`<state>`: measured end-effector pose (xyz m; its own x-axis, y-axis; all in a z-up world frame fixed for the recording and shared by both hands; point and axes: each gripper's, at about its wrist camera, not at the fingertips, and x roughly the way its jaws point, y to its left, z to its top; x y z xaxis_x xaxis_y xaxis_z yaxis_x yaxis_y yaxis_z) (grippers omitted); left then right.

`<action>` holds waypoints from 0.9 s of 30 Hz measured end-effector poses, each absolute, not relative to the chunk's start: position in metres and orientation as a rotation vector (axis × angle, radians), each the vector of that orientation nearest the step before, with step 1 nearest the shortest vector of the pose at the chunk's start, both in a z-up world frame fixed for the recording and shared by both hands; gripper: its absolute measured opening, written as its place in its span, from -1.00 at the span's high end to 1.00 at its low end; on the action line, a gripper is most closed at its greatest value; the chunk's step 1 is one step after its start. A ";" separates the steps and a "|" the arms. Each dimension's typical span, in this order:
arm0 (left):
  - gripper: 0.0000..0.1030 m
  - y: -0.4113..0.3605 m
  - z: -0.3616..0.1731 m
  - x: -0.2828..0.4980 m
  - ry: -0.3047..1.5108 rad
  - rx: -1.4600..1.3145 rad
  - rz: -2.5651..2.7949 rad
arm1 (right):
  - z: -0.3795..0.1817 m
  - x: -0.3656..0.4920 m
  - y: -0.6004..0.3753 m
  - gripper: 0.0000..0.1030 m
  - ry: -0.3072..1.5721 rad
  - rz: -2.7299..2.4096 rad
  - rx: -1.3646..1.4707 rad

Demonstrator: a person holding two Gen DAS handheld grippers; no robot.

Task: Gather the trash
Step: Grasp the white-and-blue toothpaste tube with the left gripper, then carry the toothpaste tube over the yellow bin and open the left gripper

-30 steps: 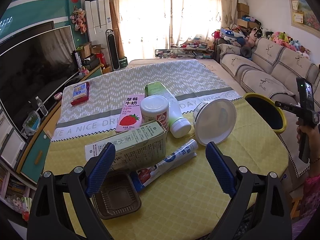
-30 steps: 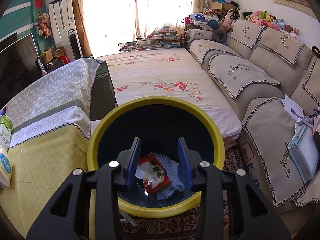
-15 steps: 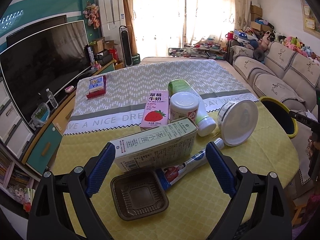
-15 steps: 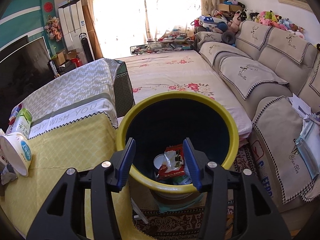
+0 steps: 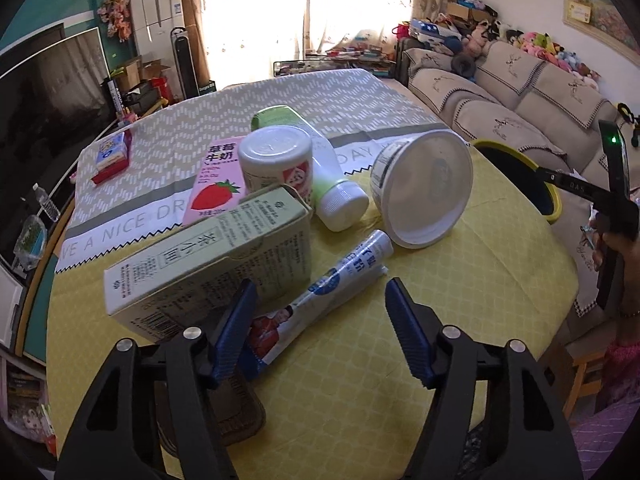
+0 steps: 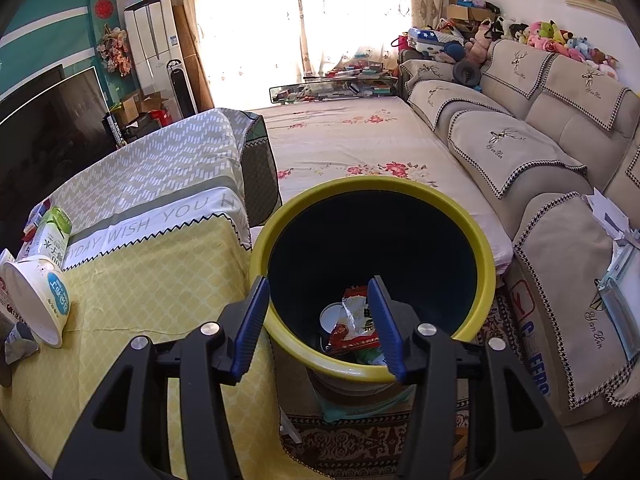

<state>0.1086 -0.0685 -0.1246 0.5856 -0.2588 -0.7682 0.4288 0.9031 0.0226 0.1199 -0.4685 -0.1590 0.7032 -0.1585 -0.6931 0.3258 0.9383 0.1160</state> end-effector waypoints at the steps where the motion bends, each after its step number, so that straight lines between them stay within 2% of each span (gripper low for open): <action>1: -0.26 -0.073 -0.127 0.109 0.857 0.232 -0.414 | -0.159 0.120 -0.468 0.04 0.745 -0.272 0.238; 14: -0.20 -0.094 -0.150 0.129 0.916 0.346 -0.441 | -0.166 0.125 -0.470 0.01 0.763 -0.262 0.247; 19: 0.17 -0.095 -0.158 0.134 0.965 0.315 -0.466 | -0.167 0.125 -0.472 0.00 0.767 -0.263 0.249; 23: 0.33 -0.091 -0.159 0.136 0.973 0.297 -0.467 | -0.167 0.125 -0.473 0.00 0.767 -0.260 0.257; 25: 0.52 -0.090 -0.159 0.135 0.977 0.286 -0.473 | -0.167 0.125 -0.473 0.00 0.767 -0.258 0.258; 27: 0.59 -0.088 -0.158 0.135 0.988 0.251 -0.496 | -0.167 0.124 -0.473 0.00 0.766 -0.255 0.260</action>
